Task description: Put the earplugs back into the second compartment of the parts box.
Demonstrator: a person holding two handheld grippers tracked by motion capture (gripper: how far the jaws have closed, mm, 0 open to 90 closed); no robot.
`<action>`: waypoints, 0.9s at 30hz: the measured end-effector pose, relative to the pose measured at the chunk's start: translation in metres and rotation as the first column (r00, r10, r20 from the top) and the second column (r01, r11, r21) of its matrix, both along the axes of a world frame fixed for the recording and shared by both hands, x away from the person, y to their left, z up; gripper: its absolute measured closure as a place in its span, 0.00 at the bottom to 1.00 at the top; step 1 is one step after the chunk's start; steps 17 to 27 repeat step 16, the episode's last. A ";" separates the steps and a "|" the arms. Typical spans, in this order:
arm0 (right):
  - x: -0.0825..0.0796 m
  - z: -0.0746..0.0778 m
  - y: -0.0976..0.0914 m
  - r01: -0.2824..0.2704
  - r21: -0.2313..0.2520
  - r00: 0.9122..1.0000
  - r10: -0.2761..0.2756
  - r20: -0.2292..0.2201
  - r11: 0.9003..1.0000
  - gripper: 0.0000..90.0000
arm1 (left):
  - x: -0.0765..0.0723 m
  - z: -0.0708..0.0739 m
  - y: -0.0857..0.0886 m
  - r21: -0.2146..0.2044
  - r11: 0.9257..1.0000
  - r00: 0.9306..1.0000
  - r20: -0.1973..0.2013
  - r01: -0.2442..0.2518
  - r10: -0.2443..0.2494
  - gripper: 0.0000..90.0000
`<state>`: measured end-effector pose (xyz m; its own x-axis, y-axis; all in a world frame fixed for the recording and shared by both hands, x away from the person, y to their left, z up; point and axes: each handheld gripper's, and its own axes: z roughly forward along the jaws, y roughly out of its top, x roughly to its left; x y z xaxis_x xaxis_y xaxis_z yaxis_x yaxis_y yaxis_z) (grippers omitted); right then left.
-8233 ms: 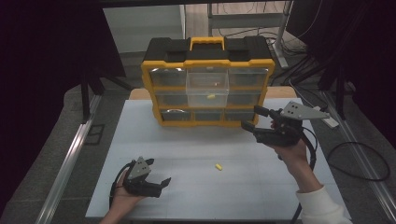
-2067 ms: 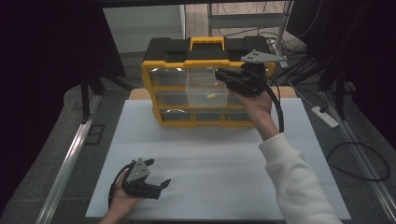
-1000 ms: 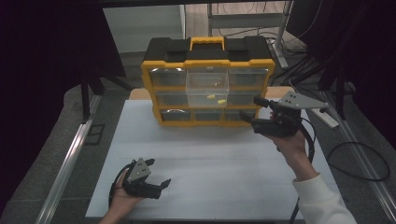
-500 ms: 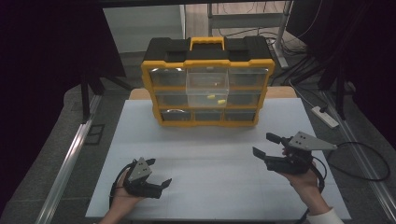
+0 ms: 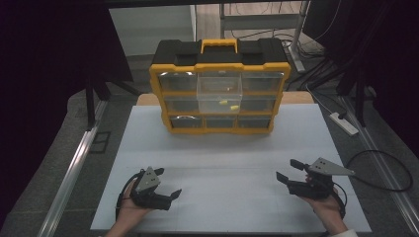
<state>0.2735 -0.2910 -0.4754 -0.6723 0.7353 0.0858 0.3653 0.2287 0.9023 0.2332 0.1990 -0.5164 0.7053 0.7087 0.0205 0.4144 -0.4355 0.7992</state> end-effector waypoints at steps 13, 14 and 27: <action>0.002 -0.006 -0.002 0.012 -0.010 1.000 -0.012 0.000 1.000 0.28 | 0.000 -0.001 0.001 0.001 1.000 1.000 -0.001 -0.005 0.005 0.07; 0.002 -0.006 -0.001 0.009 -0.015 1.000 -0.009 0.000 1.000 0.28 | 0.000 -0.001 0.001 0.001 1.000 1.000 -0.001 -0.006 0.006 0.07; 0.002 -0.007 -0.001 0.008 -0.021 1.000 -0.008 0.000 1.000 0.27 | 0.000 -0.001 0.001 0.003 1.000 1.000 -0.002 -0.007 0.007 0.07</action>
